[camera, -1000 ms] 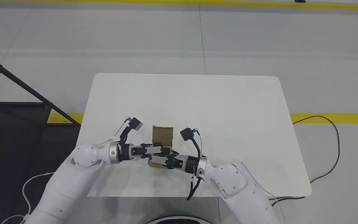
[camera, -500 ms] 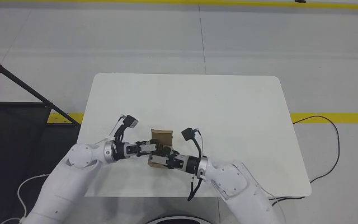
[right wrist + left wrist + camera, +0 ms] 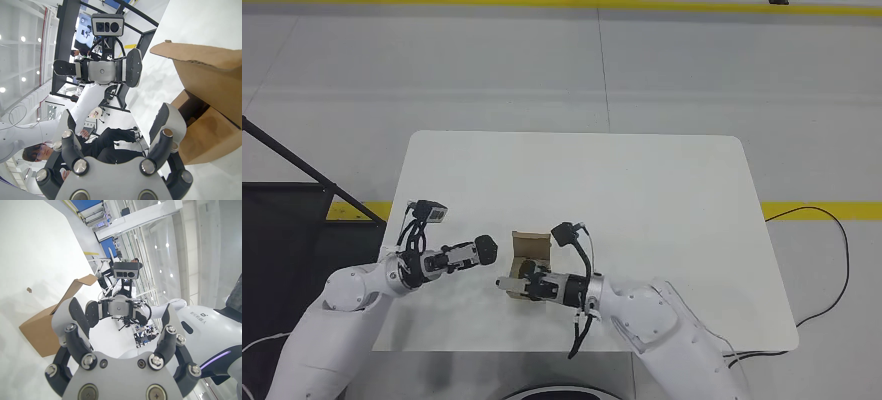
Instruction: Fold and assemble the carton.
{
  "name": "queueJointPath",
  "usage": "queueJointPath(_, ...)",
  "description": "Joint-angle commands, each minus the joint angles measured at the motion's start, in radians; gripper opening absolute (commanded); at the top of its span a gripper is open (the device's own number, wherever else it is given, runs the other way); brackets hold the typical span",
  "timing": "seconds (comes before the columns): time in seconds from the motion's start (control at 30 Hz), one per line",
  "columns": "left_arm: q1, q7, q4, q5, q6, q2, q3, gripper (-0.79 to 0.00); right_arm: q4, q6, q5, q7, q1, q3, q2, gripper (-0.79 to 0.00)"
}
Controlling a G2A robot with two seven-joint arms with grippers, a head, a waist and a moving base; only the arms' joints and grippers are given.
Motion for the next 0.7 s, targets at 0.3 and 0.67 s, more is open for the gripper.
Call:
queueJointPath(0.3,0.030,-0.001,-0.001,-0.009,0.001,0.004,-0.020,0.000,0.035,0.115,-0.036,-0.017,0.038,-0.043,-0.013,0.000)
queueJointPath(0.67,0.026,-0.002,0.005,-0.007,0.002,0.003,-0.012,0.000,0.021,0.174,-0.102,-0.023,0.040,-0.059,-0.014,0.000)
